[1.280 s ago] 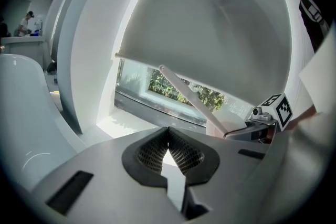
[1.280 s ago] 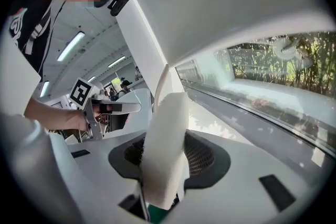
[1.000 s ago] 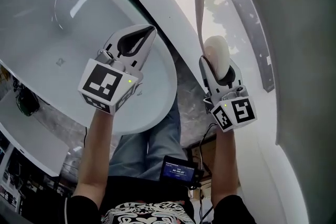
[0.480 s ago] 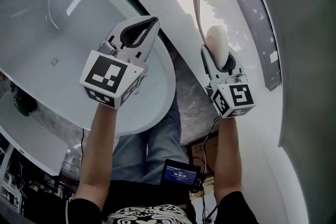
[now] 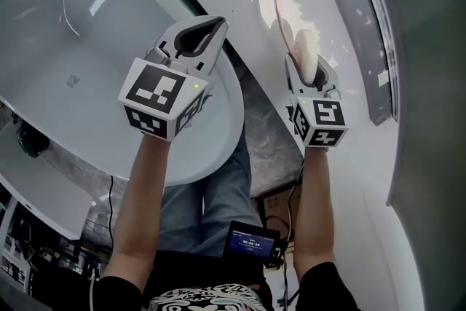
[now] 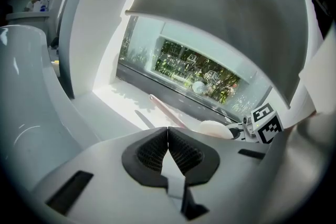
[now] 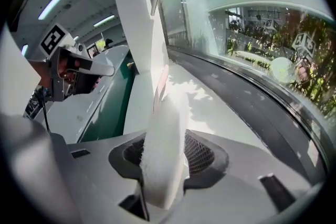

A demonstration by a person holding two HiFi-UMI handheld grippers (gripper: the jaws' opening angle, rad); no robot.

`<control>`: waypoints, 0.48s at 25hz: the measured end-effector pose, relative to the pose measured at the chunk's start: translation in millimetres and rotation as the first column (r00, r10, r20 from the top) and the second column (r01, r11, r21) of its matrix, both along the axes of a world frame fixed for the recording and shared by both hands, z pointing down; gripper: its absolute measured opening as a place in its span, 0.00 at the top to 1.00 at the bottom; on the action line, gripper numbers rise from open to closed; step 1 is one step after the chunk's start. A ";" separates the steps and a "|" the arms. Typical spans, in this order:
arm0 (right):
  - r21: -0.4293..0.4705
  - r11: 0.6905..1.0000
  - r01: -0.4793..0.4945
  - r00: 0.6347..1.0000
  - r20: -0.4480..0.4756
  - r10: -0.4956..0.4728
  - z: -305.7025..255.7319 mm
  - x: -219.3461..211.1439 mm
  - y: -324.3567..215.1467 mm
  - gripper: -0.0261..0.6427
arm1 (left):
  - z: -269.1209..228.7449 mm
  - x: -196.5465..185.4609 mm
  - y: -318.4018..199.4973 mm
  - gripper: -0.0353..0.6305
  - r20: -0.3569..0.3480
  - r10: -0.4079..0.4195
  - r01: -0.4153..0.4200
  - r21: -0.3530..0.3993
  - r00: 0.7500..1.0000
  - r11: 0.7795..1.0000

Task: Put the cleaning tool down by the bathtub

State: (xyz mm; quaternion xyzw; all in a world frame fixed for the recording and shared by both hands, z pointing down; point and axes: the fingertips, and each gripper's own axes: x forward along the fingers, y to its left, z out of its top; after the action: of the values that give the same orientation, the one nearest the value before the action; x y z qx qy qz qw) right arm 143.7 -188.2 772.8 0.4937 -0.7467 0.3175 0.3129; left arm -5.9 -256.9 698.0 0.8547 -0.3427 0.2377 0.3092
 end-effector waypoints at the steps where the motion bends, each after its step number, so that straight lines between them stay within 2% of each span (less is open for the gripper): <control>1: -0.006 1.000 0.003 1.000 -0.028 -0.004 2.4 1.8 -0.3 0.68 | 2.4 0.4 -0.8 0.92 0.005 0.002 -0.002 -0.005 1.000 1.000; 7: -0.041 0.999 0.029 0.983 -0.181 -0.036 16.1 13.5 0.0 0.68 | 8.5 7.1 -7.2 0.92 0.006 -0.015 0.015 -0.005 1.000 1.000; 12: -0.062 0.997 0.045 0.951 -0.304 -0.062 22.6 16.3 2.1 0.68 | 12.0 12.4 -3.1 0.92 -0.006 0.006 -0.006 -0.017 1.000 1.000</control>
State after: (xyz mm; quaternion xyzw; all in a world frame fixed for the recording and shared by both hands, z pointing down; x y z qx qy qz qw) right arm 160.1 -186.1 795.5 0.5077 -0.6936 0.2489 0.4462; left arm 6.5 -260.0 710.0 0.8537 -0.3373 0.2391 0.3167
